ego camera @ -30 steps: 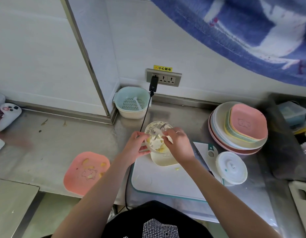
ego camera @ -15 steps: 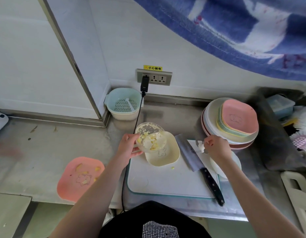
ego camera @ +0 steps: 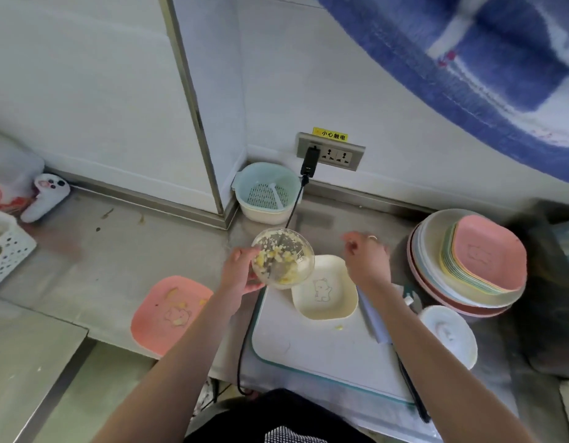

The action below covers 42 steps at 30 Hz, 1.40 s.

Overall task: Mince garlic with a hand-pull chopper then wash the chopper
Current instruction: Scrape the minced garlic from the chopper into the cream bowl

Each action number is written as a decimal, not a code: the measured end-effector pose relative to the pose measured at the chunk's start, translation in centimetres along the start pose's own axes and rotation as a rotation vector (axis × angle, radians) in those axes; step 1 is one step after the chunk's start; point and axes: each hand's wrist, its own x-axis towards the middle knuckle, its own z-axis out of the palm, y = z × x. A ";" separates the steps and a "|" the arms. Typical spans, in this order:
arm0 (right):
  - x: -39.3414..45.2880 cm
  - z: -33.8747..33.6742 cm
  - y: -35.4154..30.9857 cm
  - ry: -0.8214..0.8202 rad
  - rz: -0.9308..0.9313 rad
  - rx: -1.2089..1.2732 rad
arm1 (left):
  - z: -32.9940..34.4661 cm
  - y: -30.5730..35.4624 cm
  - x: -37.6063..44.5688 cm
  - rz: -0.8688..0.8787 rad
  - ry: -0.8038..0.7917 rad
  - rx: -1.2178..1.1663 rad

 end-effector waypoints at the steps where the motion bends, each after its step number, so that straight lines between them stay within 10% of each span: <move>1: 1.1 0.3 -2.3 -0.002 -0.089 0.076 | -0.6 0.5 0.1 0.015 0.049 -0.019; 6: 9.2 3.9 -12.2 -0.229 -0.358 0.081 | -5.3 3.2 0.0 0.128 0.238 -0.115; 18: 18.2 13.9 -14.0 -0.572 -0.275 -0.470 | -10.4 4.6 1.3 0.157 0.308 -0.219; 33: 16.0 13.8 -13.2 -0.426 -0.115 -0.265 | -8.4 4.5 0.1 0.138 0.195 -0.248; 42: 7.0 5.0 -14.5 -0.119 -0.213 0.447 | -6.7 7.3 -1.3 0.157 0.087 -0.206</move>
